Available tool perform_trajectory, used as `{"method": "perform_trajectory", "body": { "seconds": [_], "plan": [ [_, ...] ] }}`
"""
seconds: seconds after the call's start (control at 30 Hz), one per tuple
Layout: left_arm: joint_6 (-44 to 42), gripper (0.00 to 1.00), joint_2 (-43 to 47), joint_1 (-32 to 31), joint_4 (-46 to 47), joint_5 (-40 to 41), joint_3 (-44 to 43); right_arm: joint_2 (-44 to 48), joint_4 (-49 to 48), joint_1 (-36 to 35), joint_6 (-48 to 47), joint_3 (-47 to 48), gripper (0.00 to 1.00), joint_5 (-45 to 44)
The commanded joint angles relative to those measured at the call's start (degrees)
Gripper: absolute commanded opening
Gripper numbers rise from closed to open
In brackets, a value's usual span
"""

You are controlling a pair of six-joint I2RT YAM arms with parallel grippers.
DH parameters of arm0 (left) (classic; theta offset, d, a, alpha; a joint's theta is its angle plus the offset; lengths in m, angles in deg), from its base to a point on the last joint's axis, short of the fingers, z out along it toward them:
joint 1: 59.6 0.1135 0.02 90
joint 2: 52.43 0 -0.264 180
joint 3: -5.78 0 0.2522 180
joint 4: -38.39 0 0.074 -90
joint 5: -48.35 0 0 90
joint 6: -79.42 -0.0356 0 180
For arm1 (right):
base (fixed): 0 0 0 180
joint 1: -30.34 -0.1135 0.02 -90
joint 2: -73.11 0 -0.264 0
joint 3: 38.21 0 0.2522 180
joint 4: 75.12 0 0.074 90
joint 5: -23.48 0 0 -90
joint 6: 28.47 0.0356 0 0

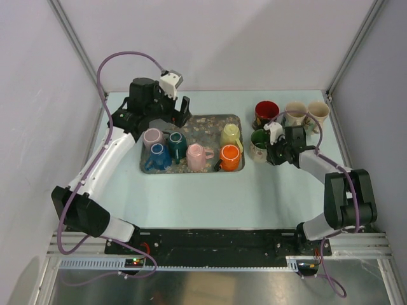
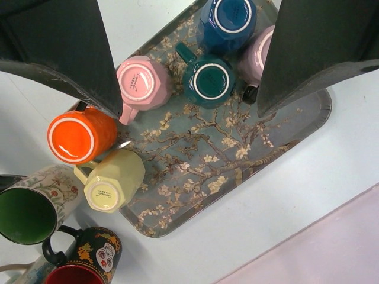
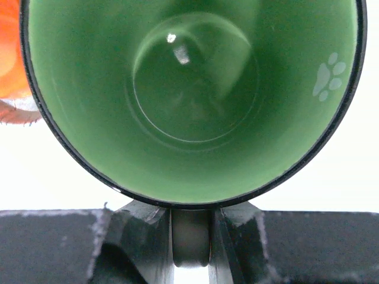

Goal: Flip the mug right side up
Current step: Place the cup at the center of the board, then turn over the cup on the tray.

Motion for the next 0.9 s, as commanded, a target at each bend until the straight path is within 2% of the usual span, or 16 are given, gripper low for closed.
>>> {"method": "perform_trajectory", "body": {
  "seconds": [0.0, 0.17, 0.23, 0.33, 0.47, 0.63, 0.73, 0.87],
  "plan": [
    [-0.22, 0.99, 2.57, 0.24, 1.24, 0.25, 1.07, -0.86, -4.42, -0.7, 0.68, 5.62, 0.19, -0.62],
    [-1.61, 1.0, 3.55, 0.25, 1.23, 1.53, 2.29, 3.85, 4.28, 0.05, 0.75, 7.51, 0.52, 2.41],
    [-2.52, 1.0, 4.36, 0.25, 1.2, 2.24, 3.22, 7.25, 8.65, 0.94, 1.46, 8.38, 0.7, 2.57],
    [-4.35, 1.0, 5.98, 0.23, 1.1, 3.33, 4.95, 11.57, 15.15, 2.29, 2.18, 10.47, 0.83, 3.68],
    [-8.25, 1.0, 8.12, 0.21, 0.64, 2.74, 8.22, 15.31, 19.27, 0.66, 2.48, 12.34, 0.85, 5.34],
    [-15.92, 1.0, 12.21, 0.2, -1.0, -4.28, 14.19, 15.44, 17.42, -8.66, 0.37, 13.49, 0.8, 8.99],
    [-18.97, 1.0, 14.27, 0.23, -1.78, -6.28, 17.76, 12.89, 16.45, -15.03, -7.44, 14.46, 0.77, 13.33],
    [-19.41, 1.0, 16.0, 0.25, -2.4, -3.63, 20.71, 6.74, 12.02, -19.39, -15.98, 17.11, 0.74, 20.97]
  ]
}}
